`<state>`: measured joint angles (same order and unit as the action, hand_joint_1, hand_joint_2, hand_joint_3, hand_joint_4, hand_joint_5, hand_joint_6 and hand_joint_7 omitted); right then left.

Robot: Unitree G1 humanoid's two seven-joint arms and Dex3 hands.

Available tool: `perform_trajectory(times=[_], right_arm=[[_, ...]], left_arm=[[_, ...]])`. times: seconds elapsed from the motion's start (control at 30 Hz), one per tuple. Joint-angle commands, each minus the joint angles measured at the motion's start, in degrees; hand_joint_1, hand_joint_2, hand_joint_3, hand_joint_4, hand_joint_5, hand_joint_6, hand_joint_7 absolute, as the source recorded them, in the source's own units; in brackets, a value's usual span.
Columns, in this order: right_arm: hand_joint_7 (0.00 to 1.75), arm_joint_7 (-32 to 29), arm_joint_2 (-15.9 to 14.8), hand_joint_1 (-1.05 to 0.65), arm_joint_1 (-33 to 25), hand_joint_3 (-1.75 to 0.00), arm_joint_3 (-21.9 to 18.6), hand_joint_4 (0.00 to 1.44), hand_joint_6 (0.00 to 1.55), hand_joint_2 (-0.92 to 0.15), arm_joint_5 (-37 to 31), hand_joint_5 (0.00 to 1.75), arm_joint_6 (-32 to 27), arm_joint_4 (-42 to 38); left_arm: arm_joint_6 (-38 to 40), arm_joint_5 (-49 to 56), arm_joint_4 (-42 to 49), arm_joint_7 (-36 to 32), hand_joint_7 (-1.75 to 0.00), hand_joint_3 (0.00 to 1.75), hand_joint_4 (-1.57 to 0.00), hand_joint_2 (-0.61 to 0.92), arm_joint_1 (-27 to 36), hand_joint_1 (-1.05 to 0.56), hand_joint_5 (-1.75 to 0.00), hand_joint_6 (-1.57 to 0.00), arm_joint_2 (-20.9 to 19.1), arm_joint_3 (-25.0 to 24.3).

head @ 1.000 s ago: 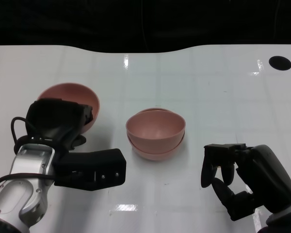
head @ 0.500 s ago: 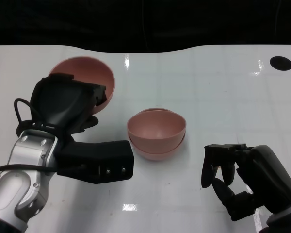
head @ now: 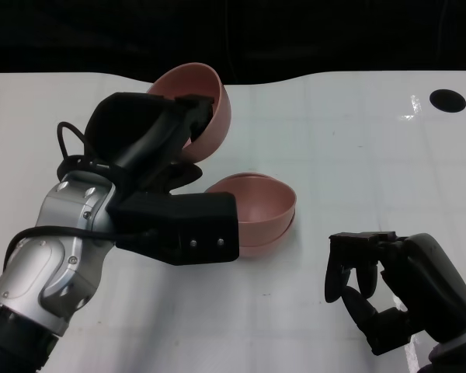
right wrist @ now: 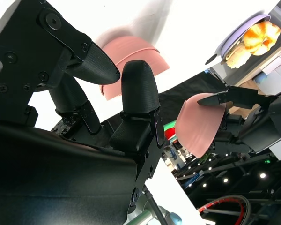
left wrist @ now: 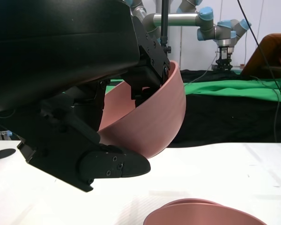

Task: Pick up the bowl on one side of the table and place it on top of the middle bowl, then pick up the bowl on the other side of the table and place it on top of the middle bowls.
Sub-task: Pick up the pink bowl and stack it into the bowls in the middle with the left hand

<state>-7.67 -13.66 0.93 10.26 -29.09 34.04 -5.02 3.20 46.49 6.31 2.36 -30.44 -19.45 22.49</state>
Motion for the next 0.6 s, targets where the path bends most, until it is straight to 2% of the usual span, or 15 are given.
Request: perform_trajectory(times=[0.03,0.33,0.4,0.5,0.57,0.6], right_arm=[[1.5,-0.2,-0.5,-0.08,-0.2,-1.75,-0.3,0.98,0.88,-0.05,0.3,1.75,-0.1,0.2],[1.51,0.6,-0.1,-0.07,-0.7,-1.74,0.1,0.98,0.87,-0.05,0.5,1.75,-1.3,1.4],[1.51,0.6,0.0,-0.07,-0.7,-1.74,0.2,0.98,0.87,-0.05,0.3,1.75,-1.7,1.6],[1.52,0.3,0.0,-0.07,-0.6,-1.74,0.4,0.98,0.87,-0.05,-0.1,1.75,-1.6,1.5],[1.52,0.1,0.0,-0.07,-0.5,-1.74,0.5,0.98,0.87,-0.05,-0.2,1.75,-1.5,1.4],[1.52,0.1,0.0,-0.07,-0.5,-1.74,0.5,0.98,0.87,-0.05,-0.3,1.75,-1.7,1.5]], left_arm=[[-2.7,-2.1,1.3,1.2,-1.75,0.91,-0.9,0.58,-2.2,-0.25,-1.75,-0.7,-0.7,-0.9],[-7.1,-6.3,2.9,5.7,-1.75,1.01,-0.89,0.53,-3.7,-0.25,-1.75,-0.7,-0.8,-0.5],[-8.1,-7.0,3.2,6.9,-1.6,1.04,-0.88,0.51,-4.0,-0.25,-1.75,-0.73,-0.9,-0.4],[-9.9,-7.3,3.9,7.6,-1.51,1.0,-0.88,0.48,-4.3,-0.27,-1.75,-0.79,-0.9,0.1],[-10.8,-6.9,4.5,7.6,-1.52,0.94,-0.88,0.47,-4.5,-0.26,-1.75,-0.8,-0.8,0.4],[-11.3,-6.7,5.0,7.7,-1.64,0.96,-0.89,0.47,-4.6,-0.24,-1.75,-0.77,-0.8,0.7]])
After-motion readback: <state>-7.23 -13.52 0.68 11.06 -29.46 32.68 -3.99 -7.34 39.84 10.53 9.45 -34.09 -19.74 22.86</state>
